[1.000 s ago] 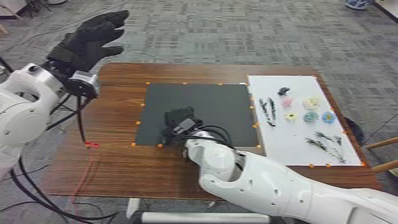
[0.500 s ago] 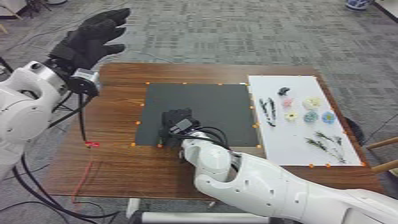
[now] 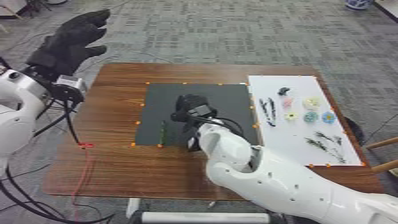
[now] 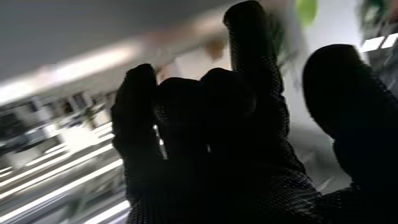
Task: Arrange flowers
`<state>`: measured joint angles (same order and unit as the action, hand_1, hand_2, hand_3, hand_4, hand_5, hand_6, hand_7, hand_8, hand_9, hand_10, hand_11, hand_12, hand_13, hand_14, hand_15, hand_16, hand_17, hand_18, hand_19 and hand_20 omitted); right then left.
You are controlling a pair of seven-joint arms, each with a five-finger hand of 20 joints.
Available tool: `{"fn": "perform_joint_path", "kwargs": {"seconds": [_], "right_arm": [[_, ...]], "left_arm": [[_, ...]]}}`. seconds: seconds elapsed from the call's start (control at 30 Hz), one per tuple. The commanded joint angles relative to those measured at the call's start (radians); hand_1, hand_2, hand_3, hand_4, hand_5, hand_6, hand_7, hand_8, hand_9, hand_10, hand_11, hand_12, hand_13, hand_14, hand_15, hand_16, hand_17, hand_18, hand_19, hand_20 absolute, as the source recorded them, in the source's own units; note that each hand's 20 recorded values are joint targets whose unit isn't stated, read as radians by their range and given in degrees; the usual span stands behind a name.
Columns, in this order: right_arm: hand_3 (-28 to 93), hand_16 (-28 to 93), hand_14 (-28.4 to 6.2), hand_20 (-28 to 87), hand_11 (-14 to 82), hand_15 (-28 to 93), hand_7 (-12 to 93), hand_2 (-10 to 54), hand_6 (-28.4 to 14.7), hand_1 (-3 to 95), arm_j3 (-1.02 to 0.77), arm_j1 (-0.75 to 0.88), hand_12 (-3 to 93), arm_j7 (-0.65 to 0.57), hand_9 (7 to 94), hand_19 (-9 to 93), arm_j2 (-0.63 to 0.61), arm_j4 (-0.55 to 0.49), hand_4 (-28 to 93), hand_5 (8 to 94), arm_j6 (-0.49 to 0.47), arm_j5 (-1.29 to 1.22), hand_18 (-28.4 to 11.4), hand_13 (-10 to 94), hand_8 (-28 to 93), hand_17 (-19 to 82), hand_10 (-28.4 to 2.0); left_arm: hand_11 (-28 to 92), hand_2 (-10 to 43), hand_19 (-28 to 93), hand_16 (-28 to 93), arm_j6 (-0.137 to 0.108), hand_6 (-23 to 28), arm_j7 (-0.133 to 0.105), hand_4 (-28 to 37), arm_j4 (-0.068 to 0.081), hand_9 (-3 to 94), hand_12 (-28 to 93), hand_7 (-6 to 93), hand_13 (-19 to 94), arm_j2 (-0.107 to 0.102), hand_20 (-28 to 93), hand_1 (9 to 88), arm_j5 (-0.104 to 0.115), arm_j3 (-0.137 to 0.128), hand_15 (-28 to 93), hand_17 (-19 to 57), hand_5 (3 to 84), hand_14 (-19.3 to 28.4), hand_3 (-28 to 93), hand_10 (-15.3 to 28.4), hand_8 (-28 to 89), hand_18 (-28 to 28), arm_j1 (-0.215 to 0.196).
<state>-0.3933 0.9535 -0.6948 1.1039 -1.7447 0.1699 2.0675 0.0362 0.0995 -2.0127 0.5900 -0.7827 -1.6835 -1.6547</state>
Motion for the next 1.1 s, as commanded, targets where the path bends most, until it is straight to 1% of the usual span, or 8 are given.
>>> {"fn": "perform_joint_path", "kwargs": {"seconds": [0.03,0.07,0.2,0.4,0.5,0.63,0.97,1.1], "right_arm": [[81,39,-15.2,49,65.2,84,35,-9.3,-1.9,20.1,-0.301,0.2,58.7,-0.044,64.1,78,-0.347,-0.164,-28,62.5,0.075,0.064,-23.8,56,-14,21,-13.6],[76,39,-15.3,50,65.0,85,35,-9.4,-1.8,22.2,-0.354,0.253,58.8,-0.056,64.2,78,-0.39,-0.186,-28,62.1,0.083,0.073,-23.8,56,-14,21,-13.6],[35,38,-15.0,51,59.6,82,39,-9.5,-1.9,47.0,-0.617,0.531,54.3,-0.126,61.0,78,-0.512,-0.274,-28,59.5,0.061,0.108,-23.7,55,-14,21,-14.0],[34,35,-14.9,51,52.8,79,39,-9.5,-3.1,50.0,-0.851,0.807,45.2,-0.202,57.7,77,-0.557,-0.317,-28,56.3,0.018,0.172,-23.6,52,-15,19,-14.8],[33,37,-15.6,51,56.4,80,45,-9.5,-3.2,51.1,-0.875,0.851,50.6,-0.205,55.0,77,-0.566,-0.301,-28,53.5,-0.017,0.179,-23.6,50,-14,19,-14.9],[31,39,-16.4,51,62.3,82,52,-9.5,-4.0,52.7,-0.949,0.939,56.9,-0.226,50.8,77,-0.568,-0.293,-28,50.7,-0.04,0.178,-23.5,48,-16,18,-15.1],[25,39,-16.7,51,64.2,83,56,-9.5,-4.5,55.0,-1.128,1.125,57.6,-0.253,50.0,76,-0.568,-0.319,-28,49.7,-0.108,0.18,-23.4,47,-19,17,-15.0],[33,39,-16.6,51,64.4,83,56,-9.5,-4.3,51.9,-1.179,1.187,57.3,-0.255,50.1,76,-0.564,-0.337,-28,50.3,-0.137,0.179,-23.4,47,-20,17,-15.0]], "left_arm": [[7,-9.5,33,1,0.022,0.7,-0.001,-28.3,-0.103,8.6,23,18.5,0,0.148,9,26.8,-0.107,-0.21,21,-18.1,15.6,7.8,66,6.1,-10,17.5,-0.297],[7,-9.5,33,1,-0.002,0.7,-0.016,-28.3,-0.112,8.5,23,18.5,-1,0.159,9,27.1,-0.122,-0.199,21,-18.2,15.5,7.7,65,6.1,-10,17.6,-0.307],[6,-9.5,32,1,-0.027,0.6,-0.038,-28.3,-0.14,8.5,23,18.5,0,0.211,9,27.4,-0.137,-0.193,20,-18.4,15.3,7.7,65,6.0,-9,17.6,-0.369],[6,-9.5,32,1,-0.068,0.8,-0.063,-28.3,-0.191,8.6,23,18.6,0,0.282,9,27.2,-0.116,-0.26,21,-18.4,15.5,7.7,65,6.1,-9,17.6,-0.525],[6,-9.5,33,2,-0.076,0.8,-0.075,-28.3,-0.225,8.6,23,18.8,0,0.322,9,27.1,-0.136,-0.289,21,-18.5,15.6,7.8,65,6.2,-10,17.6,-0.582],[7,-9.5,33,1,-0.072,0.9,-0.08,-28.3,-0.223,8.7,23,18.7,0,0.329,9,26.9,-0.137,-0.271,22,-18.4,15.7,7.8,65,6.1,-10,17.6,-0.57],[7,-9.5,33,1,-0.083,0.9,-0.071,-28.3,-0.219,8.6,23,18.9,0,0.334,9,26.8,-0.126,-0.291,22,-18.5,15.7,7.8,65,6.2,-10,17.6,-0.589],[7,-9.5,33,1,-0.083,0.9,-0.072,-28.3,-0.217,8.6,23,18.9,0,0.333,9,26.6,-0.119,-0.292,22,-18.5,15.7,7.8,65,6.2,-10,17.6,-0.593]]}}
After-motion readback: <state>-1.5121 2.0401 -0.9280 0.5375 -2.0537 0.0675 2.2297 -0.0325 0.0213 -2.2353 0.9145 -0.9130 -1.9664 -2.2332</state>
